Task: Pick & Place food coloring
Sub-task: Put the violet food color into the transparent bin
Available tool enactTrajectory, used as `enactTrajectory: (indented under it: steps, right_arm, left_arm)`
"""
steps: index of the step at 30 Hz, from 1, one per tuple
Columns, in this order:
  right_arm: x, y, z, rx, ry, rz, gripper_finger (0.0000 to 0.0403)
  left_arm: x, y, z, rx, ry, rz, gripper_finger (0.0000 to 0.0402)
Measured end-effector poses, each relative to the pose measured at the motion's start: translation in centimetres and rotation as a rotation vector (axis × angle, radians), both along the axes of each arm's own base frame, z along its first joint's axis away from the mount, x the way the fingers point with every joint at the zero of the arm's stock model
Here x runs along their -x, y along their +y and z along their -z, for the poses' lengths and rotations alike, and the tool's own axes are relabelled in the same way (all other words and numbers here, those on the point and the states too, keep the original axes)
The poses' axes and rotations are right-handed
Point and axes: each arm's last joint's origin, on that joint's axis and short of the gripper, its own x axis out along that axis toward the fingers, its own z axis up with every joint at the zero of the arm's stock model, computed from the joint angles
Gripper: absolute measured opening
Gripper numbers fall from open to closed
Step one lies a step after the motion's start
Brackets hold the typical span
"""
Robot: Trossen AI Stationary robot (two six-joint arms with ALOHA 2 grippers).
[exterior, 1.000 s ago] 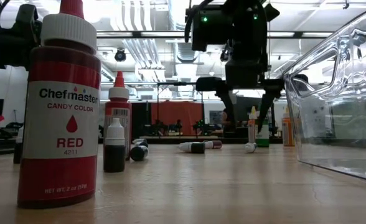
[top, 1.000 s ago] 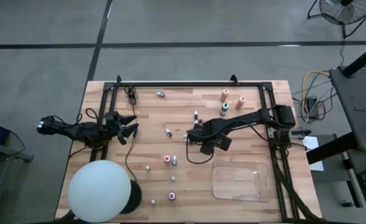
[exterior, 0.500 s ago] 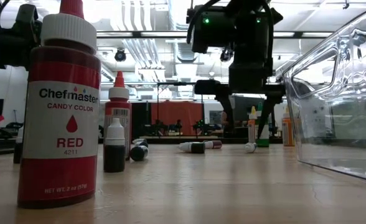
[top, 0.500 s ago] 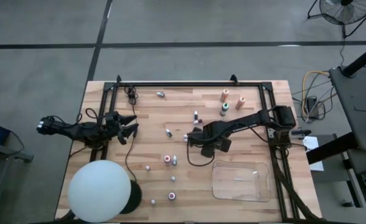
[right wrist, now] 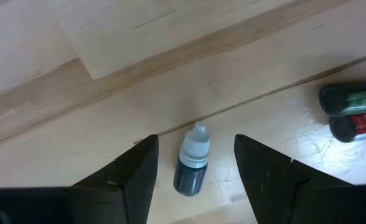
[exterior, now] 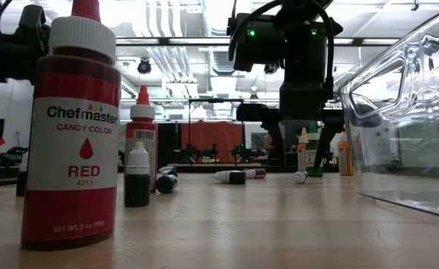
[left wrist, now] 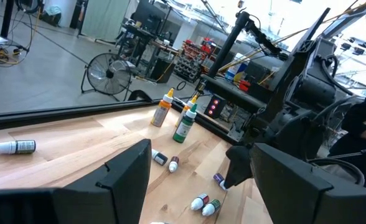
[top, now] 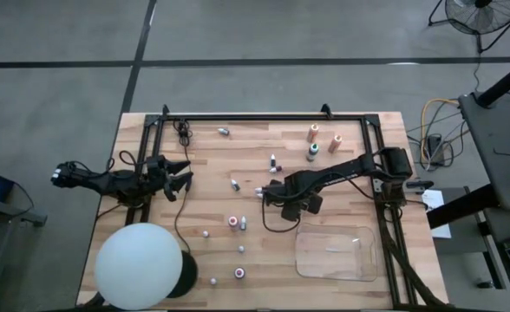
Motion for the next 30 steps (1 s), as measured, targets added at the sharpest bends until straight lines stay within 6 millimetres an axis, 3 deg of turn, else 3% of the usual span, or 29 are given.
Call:
enactTrajectory:
  steps: [21,30]
  right_arm:
    - [0.3,-0.6,1.0,-0.006,-0.009,0.021,0.02]
    - [0.3,-0.9,1.0,-0.006,-0.01,0.029,0.0113]
  left_arm:
    - [0.0,0.0,0.0,0.0,0.0,0.0,0.0245]
    - [0.0,0.0,0.0,0.0,0.0,-0.001,0.0245]
